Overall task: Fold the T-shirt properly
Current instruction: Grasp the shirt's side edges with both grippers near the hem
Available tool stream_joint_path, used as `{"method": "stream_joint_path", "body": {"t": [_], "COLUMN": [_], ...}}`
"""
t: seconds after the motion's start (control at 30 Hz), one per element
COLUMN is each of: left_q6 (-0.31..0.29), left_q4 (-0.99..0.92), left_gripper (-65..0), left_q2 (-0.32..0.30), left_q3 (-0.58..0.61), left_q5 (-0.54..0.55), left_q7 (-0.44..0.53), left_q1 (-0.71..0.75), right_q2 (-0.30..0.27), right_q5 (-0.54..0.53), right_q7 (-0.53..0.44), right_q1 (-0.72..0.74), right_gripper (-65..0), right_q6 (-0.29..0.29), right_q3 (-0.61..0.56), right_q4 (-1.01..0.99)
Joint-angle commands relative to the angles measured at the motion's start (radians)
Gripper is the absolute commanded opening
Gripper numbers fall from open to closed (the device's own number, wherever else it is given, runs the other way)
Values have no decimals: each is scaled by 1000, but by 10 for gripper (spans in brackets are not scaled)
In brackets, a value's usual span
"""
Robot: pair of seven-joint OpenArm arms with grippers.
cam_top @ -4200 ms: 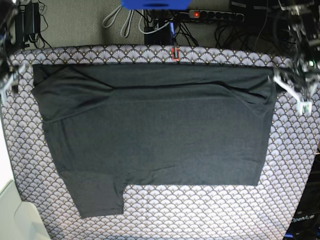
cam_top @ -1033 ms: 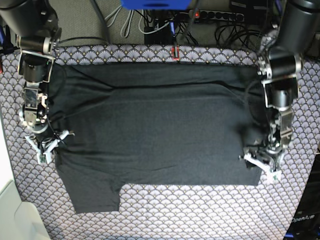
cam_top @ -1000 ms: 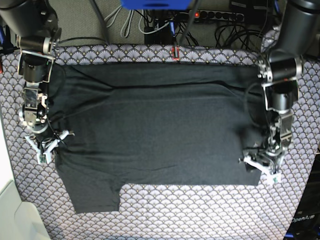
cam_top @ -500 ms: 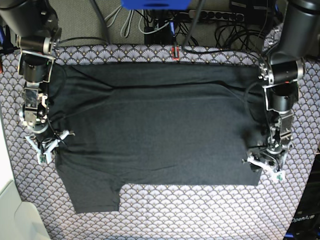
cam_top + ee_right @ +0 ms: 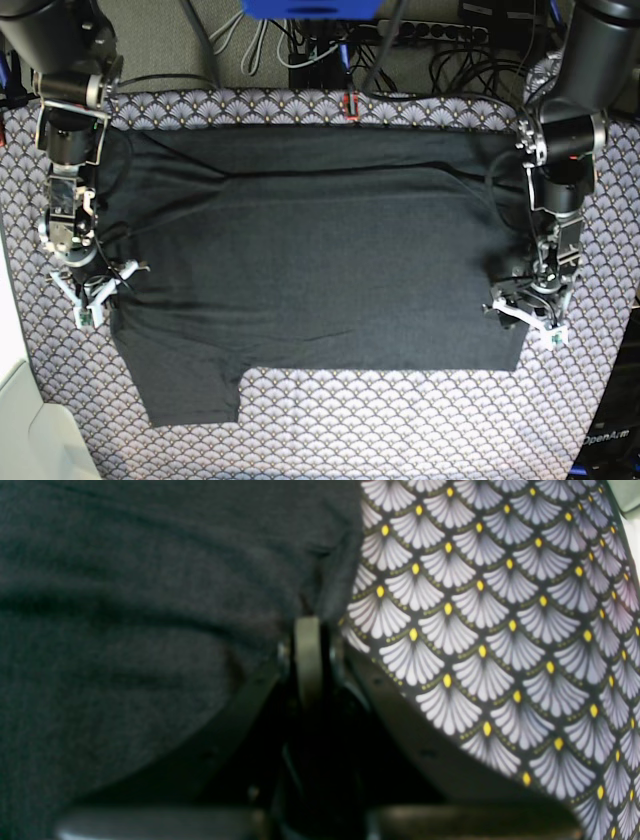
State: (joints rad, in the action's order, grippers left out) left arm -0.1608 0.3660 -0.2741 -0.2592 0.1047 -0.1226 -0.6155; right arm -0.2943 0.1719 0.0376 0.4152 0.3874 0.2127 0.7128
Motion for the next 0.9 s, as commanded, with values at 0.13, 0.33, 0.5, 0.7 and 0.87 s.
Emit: {"method": "stream_joint_path", "body": {"t": [0.13, 0.33, 0.5, 0.7, 0.87], "left_q6": [-1, -4, -3, -4, -3], "left_q4": [3, 11, 14, 66, 110], "left_gripper": [-271, -495, -640, -648, -648], "left_q2": [-11, -11, -11, -11, -11], "left_q3": [-2, -2, -2, -2, 4], "left_q5": [3, 3, 3, 3, 2], "left_q7": [-2, -4, -5, -12, -13], "left_q1": [-25, -25, -28, -25, -22], "right_q2": [-16, -16, -16, -18, -18], "right_q5": [-12, -12, -12, -12, -12], "right_q7": [-17, 14, 14, 14, 14], "right_q1": [29, 40, 44, 46, 46], "right_gripper": [-650, -650, -650, -650, -650], "right_q6": [-5, -5, -5, -1, 48], "right_q3": [1, 1, 1, 1, 9], "right_q4": [17, 17, 17, 18, 18]}}
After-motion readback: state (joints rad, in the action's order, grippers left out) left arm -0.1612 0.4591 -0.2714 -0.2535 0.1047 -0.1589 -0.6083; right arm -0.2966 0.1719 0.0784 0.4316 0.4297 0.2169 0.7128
